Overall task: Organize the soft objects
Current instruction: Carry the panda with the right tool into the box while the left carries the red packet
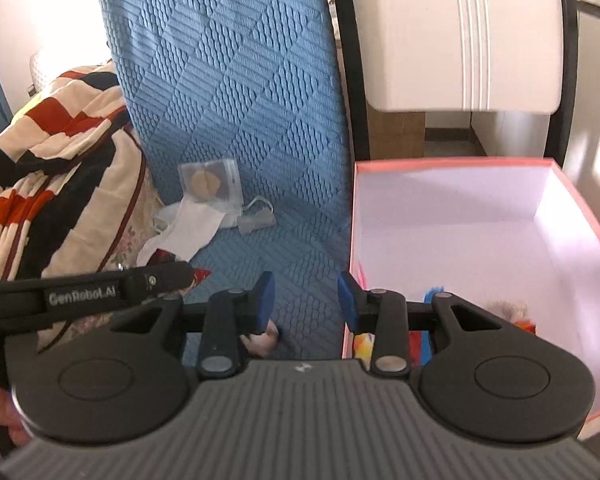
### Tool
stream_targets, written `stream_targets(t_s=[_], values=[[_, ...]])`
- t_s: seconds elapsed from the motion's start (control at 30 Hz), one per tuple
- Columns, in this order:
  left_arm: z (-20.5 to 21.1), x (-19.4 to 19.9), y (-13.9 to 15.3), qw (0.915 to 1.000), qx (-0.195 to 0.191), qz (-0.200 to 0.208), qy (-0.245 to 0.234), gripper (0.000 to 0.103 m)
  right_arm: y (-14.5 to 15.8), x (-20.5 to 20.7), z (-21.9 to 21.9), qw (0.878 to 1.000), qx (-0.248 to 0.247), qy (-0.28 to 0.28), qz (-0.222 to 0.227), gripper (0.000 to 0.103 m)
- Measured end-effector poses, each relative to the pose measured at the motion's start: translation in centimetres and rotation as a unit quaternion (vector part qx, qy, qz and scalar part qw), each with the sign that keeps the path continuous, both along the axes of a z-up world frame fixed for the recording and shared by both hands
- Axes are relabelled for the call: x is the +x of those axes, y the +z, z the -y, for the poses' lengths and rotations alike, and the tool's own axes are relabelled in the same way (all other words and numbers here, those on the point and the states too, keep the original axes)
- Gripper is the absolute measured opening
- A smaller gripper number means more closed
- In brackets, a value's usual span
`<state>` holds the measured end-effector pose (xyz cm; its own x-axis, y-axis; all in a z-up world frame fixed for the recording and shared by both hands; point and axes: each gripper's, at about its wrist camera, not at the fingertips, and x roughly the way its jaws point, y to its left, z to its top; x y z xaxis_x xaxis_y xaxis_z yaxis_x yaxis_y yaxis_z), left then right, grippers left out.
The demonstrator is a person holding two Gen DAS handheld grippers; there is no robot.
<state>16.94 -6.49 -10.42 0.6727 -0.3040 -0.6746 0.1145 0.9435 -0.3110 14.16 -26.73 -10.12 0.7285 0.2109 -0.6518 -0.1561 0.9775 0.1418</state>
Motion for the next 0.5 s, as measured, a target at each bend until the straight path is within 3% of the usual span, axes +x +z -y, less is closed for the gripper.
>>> stream_targets(t_s=[0.5], values=[[-4.9, -0.8, -5.4, 0.9986, 0.003, -0.037, 0.039, 0.038, -5.1, -1.3, -3.7, 0.998, 0.018, 0.025, -0.054, 0.039]])
